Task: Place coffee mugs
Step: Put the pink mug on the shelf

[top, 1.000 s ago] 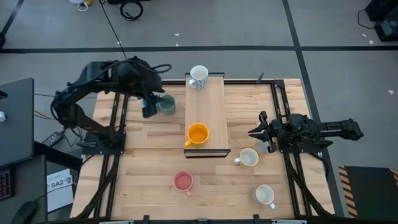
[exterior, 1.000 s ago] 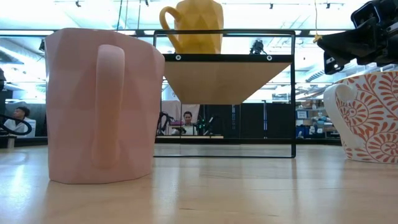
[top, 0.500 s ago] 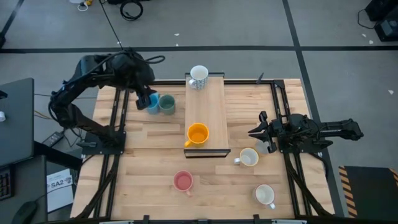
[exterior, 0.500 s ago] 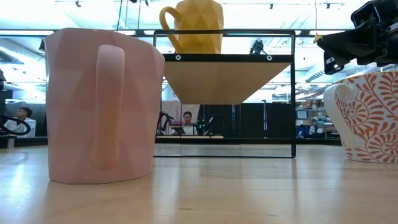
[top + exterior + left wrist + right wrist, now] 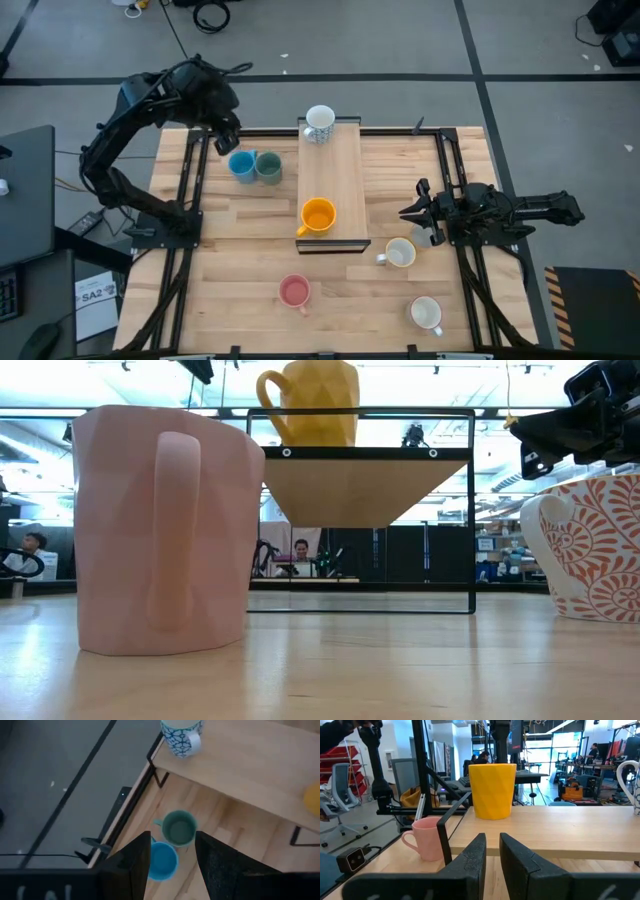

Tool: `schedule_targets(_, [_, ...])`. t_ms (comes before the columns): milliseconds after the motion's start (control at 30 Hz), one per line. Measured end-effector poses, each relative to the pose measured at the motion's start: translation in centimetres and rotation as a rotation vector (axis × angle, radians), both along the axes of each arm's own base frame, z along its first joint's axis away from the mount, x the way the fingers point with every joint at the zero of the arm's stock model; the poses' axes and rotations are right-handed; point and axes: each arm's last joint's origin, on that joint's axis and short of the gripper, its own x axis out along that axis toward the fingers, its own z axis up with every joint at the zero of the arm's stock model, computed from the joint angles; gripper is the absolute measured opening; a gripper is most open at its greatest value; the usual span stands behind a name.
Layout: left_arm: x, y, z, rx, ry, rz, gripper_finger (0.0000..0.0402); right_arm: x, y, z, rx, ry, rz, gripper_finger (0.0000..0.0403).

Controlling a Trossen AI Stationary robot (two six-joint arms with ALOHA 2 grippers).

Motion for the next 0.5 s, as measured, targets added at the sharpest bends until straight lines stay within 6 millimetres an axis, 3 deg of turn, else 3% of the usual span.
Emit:
schedule_targets(133, [0.3,-0.1,-0.6,-0.102,-0.045,-0.035,0.0162,0.0,0.0,0.0,0.0,0.0,0.0,0.0061])
schedule_targets(500, [1.3,-3.5,-10.0,-0.342,0.003,0.05,0.0162,0.0,0.0,0.0,0.0,0.001,0.0,0.0061])
